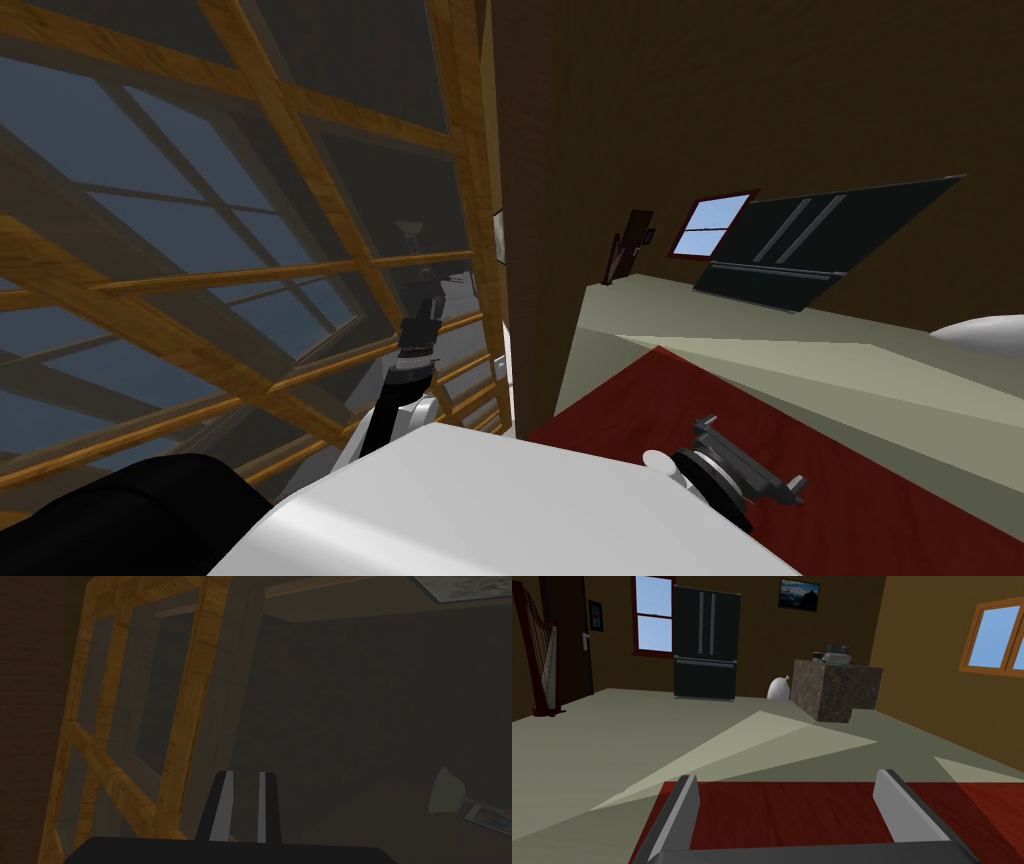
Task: Push the door open
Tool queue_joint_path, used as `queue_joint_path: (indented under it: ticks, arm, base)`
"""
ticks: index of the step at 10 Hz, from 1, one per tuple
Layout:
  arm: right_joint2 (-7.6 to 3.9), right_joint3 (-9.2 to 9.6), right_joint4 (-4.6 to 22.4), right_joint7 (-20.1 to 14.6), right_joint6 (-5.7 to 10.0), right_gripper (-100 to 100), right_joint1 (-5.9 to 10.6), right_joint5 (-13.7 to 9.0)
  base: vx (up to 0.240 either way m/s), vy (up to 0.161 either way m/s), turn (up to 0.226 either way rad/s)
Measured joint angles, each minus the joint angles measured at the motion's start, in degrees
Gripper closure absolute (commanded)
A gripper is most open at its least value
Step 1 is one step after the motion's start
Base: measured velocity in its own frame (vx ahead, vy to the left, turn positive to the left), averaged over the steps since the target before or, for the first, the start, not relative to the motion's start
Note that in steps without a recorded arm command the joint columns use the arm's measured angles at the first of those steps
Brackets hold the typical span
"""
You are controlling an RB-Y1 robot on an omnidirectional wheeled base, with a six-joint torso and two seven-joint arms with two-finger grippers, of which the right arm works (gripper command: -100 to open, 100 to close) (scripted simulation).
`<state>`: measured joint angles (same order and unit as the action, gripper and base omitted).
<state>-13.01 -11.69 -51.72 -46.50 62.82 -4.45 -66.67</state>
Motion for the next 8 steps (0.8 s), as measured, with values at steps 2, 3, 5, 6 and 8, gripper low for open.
queue_joint_path:
  ticks: [2, 3, 5, 6, 8]
  arm:
    - [0.00, 0.00, 0.0, 0.0, 0.00, -100, 0.01, 0.0]
    - [0.00, 0.00, 0.0, 0.0, 0.00, -100, 0.00, 0.0]
    - [0.09, 0.33, 0.0, -0.2, -0.76, -100, -0.66, 0.5]
    - [-0.13, 0.65, 1.2, -0.8, -1.72, -100, -0.64, 1.1]
    - [-0.30, 1.11, 1.5, -1.2, -3.88, -100, -1.51, 1.9]
  base:
    - [-0.001, 0.007, -0.021]
    - [0.000, 0.000, 0.000]
    - [-0.001, 0.024, -0.054]
    - [-0.001, 0.023, -0.058]
    - [-0.001, 0.026, -0.042]
